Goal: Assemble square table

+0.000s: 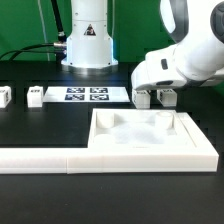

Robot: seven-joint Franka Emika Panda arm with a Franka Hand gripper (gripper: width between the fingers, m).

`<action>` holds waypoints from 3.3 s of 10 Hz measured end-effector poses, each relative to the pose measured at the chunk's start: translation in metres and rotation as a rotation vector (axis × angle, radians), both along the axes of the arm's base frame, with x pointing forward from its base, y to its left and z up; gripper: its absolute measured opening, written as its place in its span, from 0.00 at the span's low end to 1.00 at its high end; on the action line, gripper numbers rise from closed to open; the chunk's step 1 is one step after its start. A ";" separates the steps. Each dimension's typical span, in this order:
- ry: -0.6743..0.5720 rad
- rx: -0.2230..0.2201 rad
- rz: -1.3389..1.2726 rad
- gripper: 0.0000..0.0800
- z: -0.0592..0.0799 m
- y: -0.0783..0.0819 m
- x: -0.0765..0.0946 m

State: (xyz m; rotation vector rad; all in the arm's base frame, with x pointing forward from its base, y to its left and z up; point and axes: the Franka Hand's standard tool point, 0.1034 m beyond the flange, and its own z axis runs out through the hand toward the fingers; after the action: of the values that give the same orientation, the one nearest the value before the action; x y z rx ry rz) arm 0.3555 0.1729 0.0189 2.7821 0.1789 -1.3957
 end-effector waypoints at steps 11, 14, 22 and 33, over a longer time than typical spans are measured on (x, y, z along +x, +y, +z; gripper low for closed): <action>0.024 -0.038 -0.017 0.36 -0.011 0.001 -0.010; 0.026 -0.031 -0.014 0.36 -0.010 0.000 -0.009; -0.153 0.056 -0.035 0.36 0.037 -0.022 0.036; -0.786 0.138 -0.060 0.36 0.056 -0.048 0.094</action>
Offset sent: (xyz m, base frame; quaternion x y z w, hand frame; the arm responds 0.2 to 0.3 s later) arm -0.0057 -0.0008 -0.0063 -0.0210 0.0033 0.0450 0.9988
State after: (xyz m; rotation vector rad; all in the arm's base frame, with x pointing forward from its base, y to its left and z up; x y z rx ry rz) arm 0.4493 0.1250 0.0750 3.2105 0.1686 -0.2165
